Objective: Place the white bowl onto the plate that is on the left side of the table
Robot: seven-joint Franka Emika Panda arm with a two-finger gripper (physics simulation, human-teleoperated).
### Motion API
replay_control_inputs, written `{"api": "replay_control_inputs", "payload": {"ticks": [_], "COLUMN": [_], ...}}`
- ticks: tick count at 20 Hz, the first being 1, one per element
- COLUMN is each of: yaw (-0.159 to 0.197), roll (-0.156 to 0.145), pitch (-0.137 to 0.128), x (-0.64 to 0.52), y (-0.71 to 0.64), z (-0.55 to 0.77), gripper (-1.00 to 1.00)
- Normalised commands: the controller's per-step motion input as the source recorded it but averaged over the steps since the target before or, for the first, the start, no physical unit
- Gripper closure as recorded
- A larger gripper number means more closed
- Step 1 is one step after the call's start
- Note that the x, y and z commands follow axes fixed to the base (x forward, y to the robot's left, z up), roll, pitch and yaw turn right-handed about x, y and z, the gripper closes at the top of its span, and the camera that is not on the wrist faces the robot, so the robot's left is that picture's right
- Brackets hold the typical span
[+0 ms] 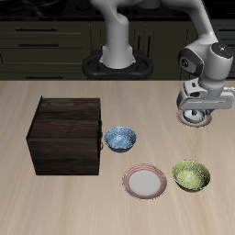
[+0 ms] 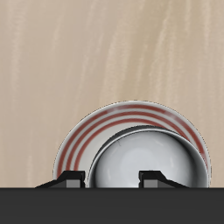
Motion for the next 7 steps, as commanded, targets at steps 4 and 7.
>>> {"api": "replay_control_inputs", "payload": {"ticks": [4,7], "yaw": [0.008,-0.007], "roll": [0.031,0.038], "pitch": [0.028,-0.038], "x": [0.05,-0.14], "y": [0.1,0.06], "z": [-0.08,0.17], "gripper": [-1.0,-1.0]}}
